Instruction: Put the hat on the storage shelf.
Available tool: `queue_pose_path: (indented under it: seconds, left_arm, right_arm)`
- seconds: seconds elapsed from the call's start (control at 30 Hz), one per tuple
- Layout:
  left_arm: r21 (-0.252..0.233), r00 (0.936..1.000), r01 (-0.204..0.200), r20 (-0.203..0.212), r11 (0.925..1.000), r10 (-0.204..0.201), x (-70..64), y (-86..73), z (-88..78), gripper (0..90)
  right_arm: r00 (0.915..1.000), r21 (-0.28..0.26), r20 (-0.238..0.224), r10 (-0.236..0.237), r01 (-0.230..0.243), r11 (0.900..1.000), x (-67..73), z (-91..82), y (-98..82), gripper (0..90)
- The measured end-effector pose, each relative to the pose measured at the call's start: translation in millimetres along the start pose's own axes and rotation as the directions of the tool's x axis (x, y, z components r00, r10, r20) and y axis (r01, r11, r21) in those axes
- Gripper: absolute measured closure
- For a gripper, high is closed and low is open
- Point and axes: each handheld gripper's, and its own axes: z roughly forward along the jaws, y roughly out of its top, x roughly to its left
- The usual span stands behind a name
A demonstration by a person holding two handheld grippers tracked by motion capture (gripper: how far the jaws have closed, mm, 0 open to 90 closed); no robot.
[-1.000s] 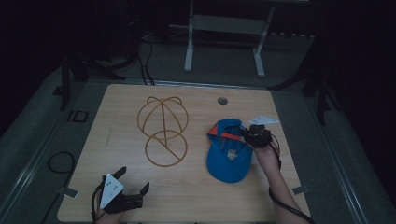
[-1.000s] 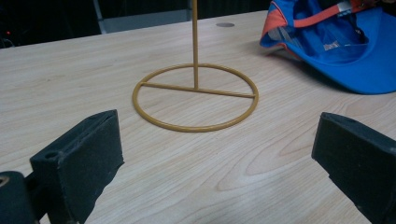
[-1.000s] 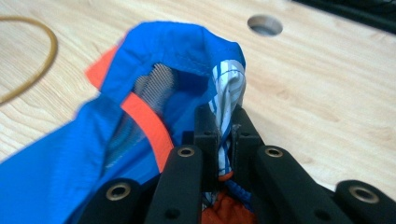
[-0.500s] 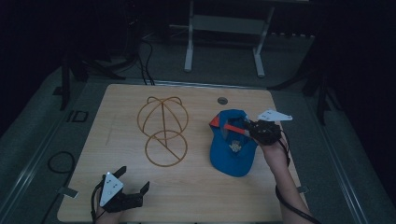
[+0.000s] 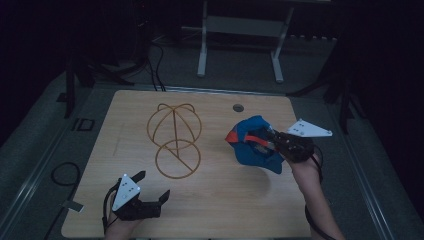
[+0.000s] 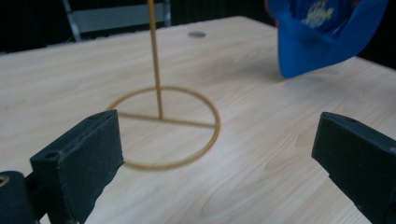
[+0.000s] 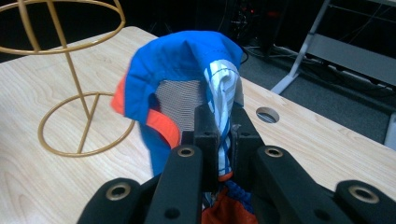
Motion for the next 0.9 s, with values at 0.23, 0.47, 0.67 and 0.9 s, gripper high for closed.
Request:
queue_pose_path:
  seconds: [0.23, 0.47, 0.67, 0.9]
  left_arm:
    - [-0.013, 0.9983, -0.051, 0.027, 0.9986, 0.051, -8.5, 30.4, -0.9, 2.7]
    - [-0.032, 0.9941, -0.085, 0.064, 0.9959, 0.087, -18.2, 56.0, 7.2, 2.7]
    - [-0.026, 0.9888, -0.100, 0.108, 0.9946, 0.103, -26.8, 72.8, 19.2, 2.7]
    - [-0.029, 0.9835, -0.108, 0.142, 0.9937, 0.112, -35.6, 91.2, 30.4, 2.7]
  right_arm:
    - [0.9995, -0.019, -0.029, 0.009, -0.010, 1.000, 4.6, -11.8, -2.3, 84.6]
    - [0.9978, -0.041, -0.067, -0.001, -0.002, 0.999, 16.8, -23.8, -1.0, 84.6]
    - [0.9957, -0.057, -0.090, -0.025, 0.019, 0.998, 29.1, -30.1, 0.7, 84.6]
    - [0.9930, -0.055, -0.112, -0.036, 0.030, 0.998, 38.7, -31.9, -0.8, 84.6]
